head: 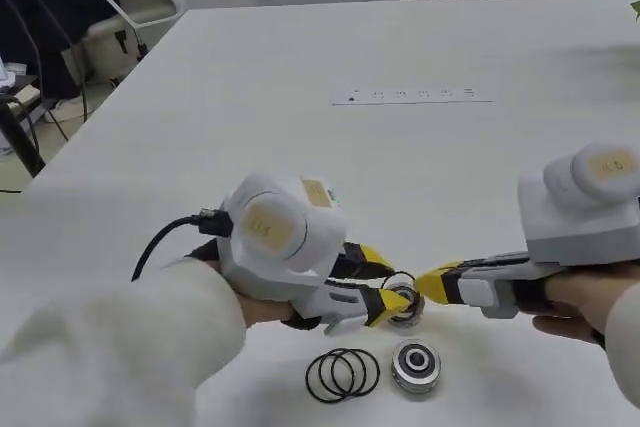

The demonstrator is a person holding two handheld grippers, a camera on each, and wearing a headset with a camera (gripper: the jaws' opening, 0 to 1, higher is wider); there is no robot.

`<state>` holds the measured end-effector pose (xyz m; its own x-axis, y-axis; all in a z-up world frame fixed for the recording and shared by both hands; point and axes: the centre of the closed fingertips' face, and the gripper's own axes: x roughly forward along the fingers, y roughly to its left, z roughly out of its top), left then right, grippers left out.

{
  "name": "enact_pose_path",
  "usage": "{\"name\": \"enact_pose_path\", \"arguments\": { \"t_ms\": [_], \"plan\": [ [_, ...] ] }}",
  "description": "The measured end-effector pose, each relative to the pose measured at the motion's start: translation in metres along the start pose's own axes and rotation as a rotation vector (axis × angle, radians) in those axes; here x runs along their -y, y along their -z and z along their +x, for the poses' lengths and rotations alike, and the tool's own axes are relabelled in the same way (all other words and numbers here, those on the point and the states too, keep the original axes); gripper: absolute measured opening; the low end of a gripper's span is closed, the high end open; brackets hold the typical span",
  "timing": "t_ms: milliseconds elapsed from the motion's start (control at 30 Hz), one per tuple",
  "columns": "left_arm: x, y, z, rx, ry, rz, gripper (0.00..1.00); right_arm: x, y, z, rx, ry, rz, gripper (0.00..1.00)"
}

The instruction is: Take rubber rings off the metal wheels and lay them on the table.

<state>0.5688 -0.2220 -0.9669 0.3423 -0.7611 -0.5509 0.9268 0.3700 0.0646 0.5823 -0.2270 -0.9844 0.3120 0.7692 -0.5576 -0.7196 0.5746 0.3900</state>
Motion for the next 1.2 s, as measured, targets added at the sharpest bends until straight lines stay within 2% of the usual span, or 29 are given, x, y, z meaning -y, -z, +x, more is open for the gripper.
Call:
{"name": "enact_pose_path", "arguments": {
  "t_ms": [33, 133, 200, 267, 333, 467, 533, 733, 967, 1067, 1200],
  "plan": [
    [0.000, -0.002, -0.004, -0.002, -0.002, 0.025, 0.32, -0.001, -0.001, 0.000, 0.003, -0.002, 0.000, 0.00],
    [-0.004, -0.009, -0.016, -0.009, -0.017, 0.053, 0.40, -0.004, -0.005, -0.001, 0.016, -0.012, 0.002, 0.00],
    [-0.007, -0.013, -0.026, -0.010, -0.023, 0.044, 0.43, -0.006, -0.008, -0.001, 0.026, -0.020, 0.005, 0.00],
    [-0.011, -0.018, -0.038, 0.014, -0.048, 0.035, 0.47, -0.008, -0.009, -0.001, 0.029, -0.026, 0.007, 0.00],
    [-0.012, -0.020, -0.049, 0.017, -0.058, 0.033, 0.50, -0.010, -0.009, -0.001, 0.031, -0.033, 0.007, 0.00],
    [-0.012, -0.021, -0.070, 0.010, -0.079, 0.059, 0.52, -0.016, -0.011, 0.000, 0.034, -0.050, 0.011, 0.00],
    [-0.015, -0.019, -0.082, 0.000, -0.109, 0.074, 0.52, -0.019, -0.011, 0.000, 0.032, -0.060, 0.010, 0.00],
    [-0.015, -0.018, -0.116, 0.001, -0.158, 0.085, 0.55, -0.032, -0.012, 0.002, 0.031, -0.101, 0.015, 0.00],
    [-0.012, -0.007, -0.155, 0.009, -0.230, 0.059, 0.56, -0.046, -0.010, 0.005, 0.016, -0.146, 0.013, 0.00],
    [-0.010, 0.004, -0.169, 0.004, -0.271, 0.028, 0.56, -0.051, -0.008, 0.007, 0.007, -0.165, 0.014, 0.00],
    [-0.002, 0.021, -0.177, -0.008, -0.298, -0.016, 0.56, -0.060, -0.005, 0.009, -0.010, -0.190, 0.013, 0.00]
  ]
}}
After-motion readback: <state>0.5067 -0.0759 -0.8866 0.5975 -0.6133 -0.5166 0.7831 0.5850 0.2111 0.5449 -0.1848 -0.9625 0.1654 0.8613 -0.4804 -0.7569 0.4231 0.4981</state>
